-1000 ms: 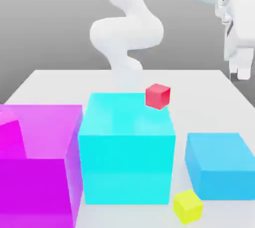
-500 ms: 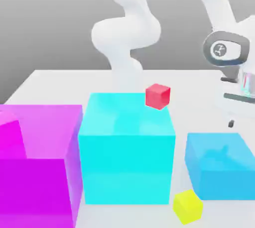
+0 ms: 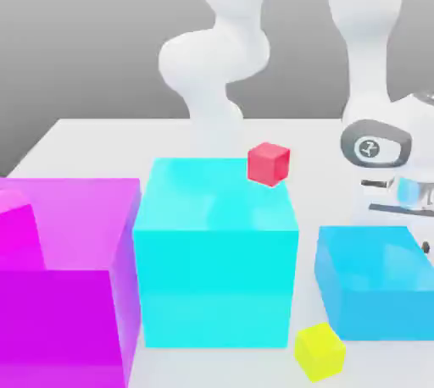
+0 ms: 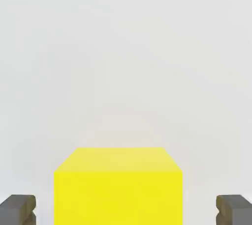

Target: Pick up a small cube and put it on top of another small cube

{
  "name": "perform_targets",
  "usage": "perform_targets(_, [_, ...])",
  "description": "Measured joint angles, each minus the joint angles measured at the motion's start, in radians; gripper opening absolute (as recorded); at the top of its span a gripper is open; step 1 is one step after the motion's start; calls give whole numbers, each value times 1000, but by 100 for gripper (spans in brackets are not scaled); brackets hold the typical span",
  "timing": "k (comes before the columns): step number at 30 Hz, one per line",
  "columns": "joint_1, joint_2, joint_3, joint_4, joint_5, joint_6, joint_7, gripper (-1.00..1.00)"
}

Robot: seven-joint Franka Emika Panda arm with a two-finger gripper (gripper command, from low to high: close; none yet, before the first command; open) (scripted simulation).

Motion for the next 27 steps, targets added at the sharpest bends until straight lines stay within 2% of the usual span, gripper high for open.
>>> perform_targets(5, [0,2,-1,1,-4,-1,3,-100])
perform_targets(11, [-98,-124,126,-28,124,-92,-93,-100])
perform_targets(15, [-126,-214,173,-50,218,-156,-151,-100])
perform_targets(19, [-121,-295,180,-46,273,-157,-46,-100])
perform_targets(27, [-279,-374,108,33,444,-216,261,-100])
